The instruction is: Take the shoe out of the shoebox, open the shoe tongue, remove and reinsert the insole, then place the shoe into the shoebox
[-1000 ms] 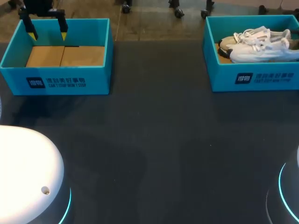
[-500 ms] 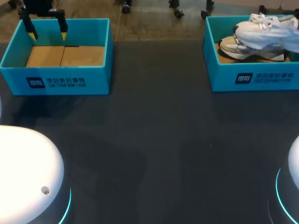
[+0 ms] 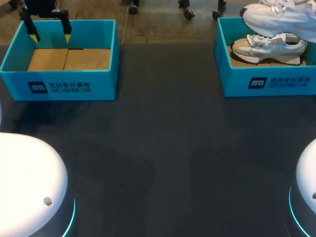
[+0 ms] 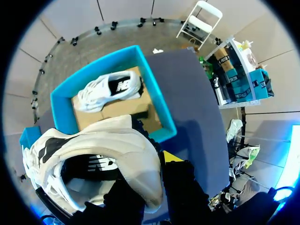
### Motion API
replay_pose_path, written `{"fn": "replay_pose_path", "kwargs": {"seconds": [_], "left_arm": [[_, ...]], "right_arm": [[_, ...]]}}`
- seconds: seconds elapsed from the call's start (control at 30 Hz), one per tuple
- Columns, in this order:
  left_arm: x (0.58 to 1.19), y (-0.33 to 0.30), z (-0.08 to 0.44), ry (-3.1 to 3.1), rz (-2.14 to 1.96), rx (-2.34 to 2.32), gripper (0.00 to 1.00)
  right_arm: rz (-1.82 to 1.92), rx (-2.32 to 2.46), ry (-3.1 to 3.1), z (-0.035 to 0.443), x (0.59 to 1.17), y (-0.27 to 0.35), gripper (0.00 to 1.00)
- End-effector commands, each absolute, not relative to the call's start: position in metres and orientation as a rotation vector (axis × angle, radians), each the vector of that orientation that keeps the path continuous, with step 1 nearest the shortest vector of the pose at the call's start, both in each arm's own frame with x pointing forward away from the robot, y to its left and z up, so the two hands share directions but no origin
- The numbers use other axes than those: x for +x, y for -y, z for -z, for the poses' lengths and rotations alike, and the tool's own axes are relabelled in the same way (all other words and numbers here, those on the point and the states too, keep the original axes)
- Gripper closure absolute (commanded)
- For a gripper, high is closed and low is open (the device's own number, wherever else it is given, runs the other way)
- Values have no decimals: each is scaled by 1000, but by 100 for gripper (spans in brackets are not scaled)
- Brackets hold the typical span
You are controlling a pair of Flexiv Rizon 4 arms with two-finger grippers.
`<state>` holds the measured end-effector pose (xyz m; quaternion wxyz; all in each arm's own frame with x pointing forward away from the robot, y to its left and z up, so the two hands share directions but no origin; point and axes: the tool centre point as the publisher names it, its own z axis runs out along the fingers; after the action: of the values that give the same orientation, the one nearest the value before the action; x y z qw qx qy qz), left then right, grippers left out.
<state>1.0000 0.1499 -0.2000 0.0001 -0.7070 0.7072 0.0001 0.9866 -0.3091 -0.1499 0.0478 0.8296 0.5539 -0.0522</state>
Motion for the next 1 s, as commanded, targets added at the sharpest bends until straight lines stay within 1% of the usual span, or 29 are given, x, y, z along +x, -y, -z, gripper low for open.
{"fn": "replay_pose_path", "kwargs": {"seconds": [0.03, 0.2, 0.27, 0.93, 0.97, 1.0], "left_arm": [[1000, -150, 200, -2222, 0, -2221, 0], [1000, -150, 200, -2222, 0, -2221, 0], [1000, -150, 200, -2222, 0, -2221, 0], [1000, -150, 200, -2222, 0, -2221, 0], [1000, -150, 200, -2222, 0, -2221, 0], [1000, -150, 200, -2222, 0, -2221, 0]], "right_arm": [[56, 2403, -1636, 140, 925, 268, 100], [52, 2419, -1649, 140, 887, 226, 100], [-13, 2448, -1728, 143, 876, 210, 100], [-13, 2448, -1728, 143, 876, 210, 100], [-12, 2443, -1734, 143, 874, 206, 100], [5, 2417, -1745, 142, 863, 191, 100]]}}
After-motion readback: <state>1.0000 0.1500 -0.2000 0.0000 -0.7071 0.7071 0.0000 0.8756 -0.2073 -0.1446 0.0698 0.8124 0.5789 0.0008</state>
